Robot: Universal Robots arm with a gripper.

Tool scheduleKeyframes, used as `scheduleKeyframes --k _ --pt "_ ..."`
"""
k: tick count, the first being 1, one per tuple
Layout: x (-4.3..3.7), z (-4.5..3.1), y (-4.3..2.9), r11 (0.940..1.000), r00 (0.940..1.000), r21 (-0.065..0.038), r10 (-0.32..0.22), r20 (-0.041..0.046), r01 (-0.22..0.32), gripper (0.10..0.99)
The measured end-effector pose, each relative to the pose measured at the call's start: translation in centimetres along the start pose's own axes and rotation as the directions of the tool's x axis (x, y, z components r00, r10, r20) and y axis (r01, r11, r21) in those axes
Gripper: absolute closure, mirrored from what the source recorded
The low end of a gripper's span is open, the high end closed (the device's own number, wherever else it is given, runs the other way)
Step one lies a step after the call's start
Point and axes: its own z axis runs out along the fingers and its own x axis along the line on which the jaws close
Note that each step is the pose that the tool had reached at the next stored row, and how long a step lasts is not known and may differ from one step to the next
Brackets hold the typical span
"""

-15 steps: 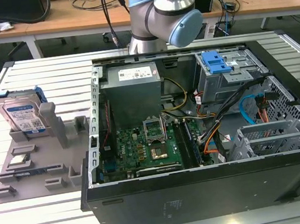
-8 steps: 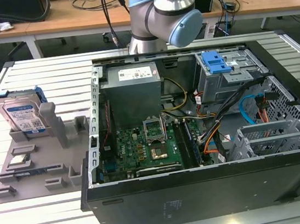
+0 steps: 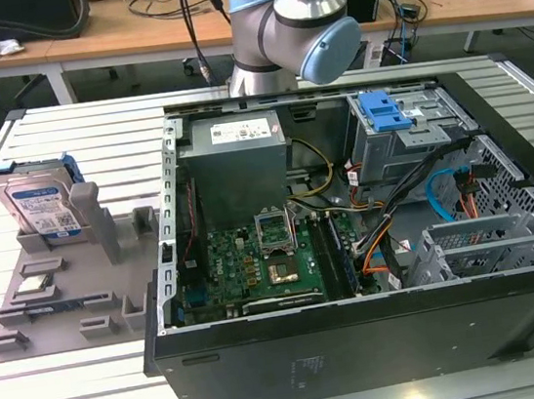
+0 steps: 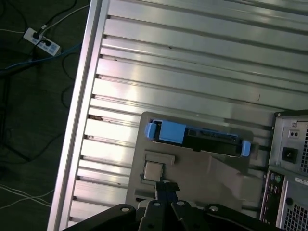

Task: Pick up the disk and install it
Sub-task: 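Pick up the disk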

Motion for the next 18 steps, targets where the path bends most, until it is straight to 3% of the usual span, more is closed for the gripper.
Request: scheduleKeyframes --k 9,16,18 --pt "0.0 0.0 0.0 0.9943 0.9943 0.0 -0.107 -0.0032 0.107 0.98" --pt "0.0 0.0 0.0 0.9824 0.9824 -0.001 -0.187 -0.0056 0.187 0.98" --pt "0.0 0.0 0.0 0.9762 0.9762 -0.001 -0.217 -0.0065 0.217 0.98"
